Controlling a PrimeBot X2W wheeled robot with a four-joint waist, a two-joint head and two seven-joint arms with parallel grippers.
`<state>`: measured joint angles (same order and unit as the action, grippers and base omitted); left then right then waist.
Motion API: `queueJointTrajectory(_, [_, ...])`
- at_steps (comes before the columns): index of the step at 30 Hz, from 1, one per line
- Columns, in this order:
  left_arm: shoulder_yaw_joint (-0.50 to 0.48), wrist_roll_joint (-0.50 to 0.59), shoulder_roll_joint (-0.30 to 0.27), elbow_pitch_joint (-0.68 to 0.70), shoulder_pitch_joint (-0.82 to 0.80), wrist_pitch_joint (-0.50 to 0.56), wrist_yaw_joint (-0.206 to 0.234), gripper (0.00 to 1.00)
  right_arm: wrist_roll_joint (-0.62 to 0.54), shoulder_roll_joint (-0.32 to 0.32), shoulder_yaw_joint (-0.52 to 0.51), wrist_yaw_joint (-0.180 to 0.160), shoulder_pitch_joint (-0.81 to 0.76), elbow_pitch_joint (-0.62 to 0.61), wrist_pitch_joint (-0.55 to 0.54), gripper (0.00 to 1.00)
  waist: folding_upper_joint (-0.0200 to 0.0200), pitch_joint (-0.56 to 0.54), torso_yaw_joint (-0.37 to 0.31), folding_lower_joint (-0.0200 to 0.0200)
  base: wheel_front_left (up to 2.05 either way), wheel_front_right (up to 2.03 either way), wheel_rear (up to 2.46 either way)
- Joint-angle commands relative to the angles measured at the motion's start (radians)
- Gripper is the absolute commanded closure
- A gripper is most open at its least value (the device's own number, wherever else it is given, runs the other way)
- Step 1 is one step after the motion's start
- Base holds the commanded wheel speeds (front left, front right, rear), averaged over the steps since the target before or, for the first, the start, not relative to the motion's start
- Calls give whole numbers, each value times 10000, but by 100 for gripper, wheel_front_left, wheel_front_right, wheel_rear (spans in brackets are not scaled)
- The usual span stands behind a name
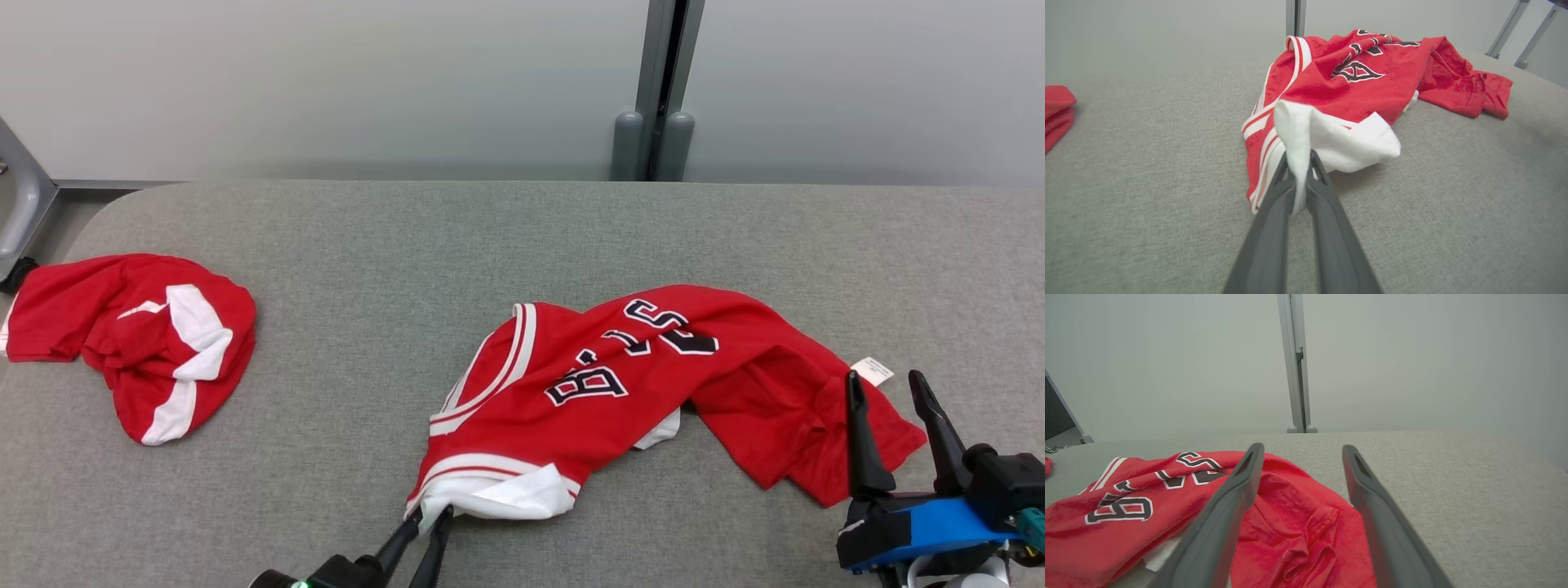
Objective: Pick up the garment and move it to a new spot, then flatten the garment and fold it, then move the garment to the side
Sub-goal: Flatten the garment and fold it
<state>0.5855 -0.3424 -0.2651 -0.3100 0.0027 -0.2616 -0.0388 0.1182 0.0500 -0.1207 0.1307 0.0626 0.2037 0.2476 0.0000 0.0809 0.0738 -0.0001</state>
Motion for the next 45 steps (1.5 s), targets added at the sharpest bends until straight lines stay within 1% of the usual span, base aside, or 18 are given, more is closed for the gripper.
queueJointTrajectory(1, [-158, 70, 23, 242, 113, -49, 40, 0, 100, 10, -39, 1, -110, -46, -9, 0, 0, -8, 20, 1, 0, 0, 0])
queueJointTrajectory(5, [-620, 270, 23, 1176, 177, -49, 65, 0, 126, 10, -26, 1, -148, -60, -15, 0, 0, -32, 31, 1, 0, 0, 0])
queueJointTrajectory(10, [-1363, 446, -31, 2118, 140, -40, -70, 0, 153, 11, -5, 1, -132, -75, -17, 0, 0, -49, -57, 1, 0, 0, 0])
queueJointTrajectory(13, [-1822, 526, -42, 2305, -303, -40, -92, 0, 153, 11, 17, 1, -50, -78, -20, 0, 0, -12, -189, 1, 0, 0, 0])
queueJointTrajectory(17, [-2409, 524, 46, 2197, -1014, -40, -140, 0, 159, 10, 54, 1, 112, -72, -17, 0, 0, 87, -437, 1, 0, 0, 0])
queueJointTrajectory(24, [-2955, 577, 116, 1458, -2559, -40, -257, 0, 200, 10, 109, 1, 367, 12, 37, 0, 0, 443, -1038, 1, 0, 0, 0])
queueJointTrajectory(28, [-3070, 511, 119, 938, -3231, -40, -372, 0, 232, 11, 63, 1, 422, 64, 84, 0, 0, 698, -1375, 1, 0, 0, 0])
queueJointTrajectory(36, [-2647, 372, 237, -587, -4409, 80, -667, 0, 321, 11, 89, 1, 734, 197, 143, 0, 0, 1250, -1854, 1, 0, 0, 0])
queueJointTrajectory(45, [-1884, 106, 356, -2853, -5512, 397, -873, 0, 391, 10, 105, 1, 996, 289, 176, 0, 0, 1708, -2317, 1, 0, 0, 0])
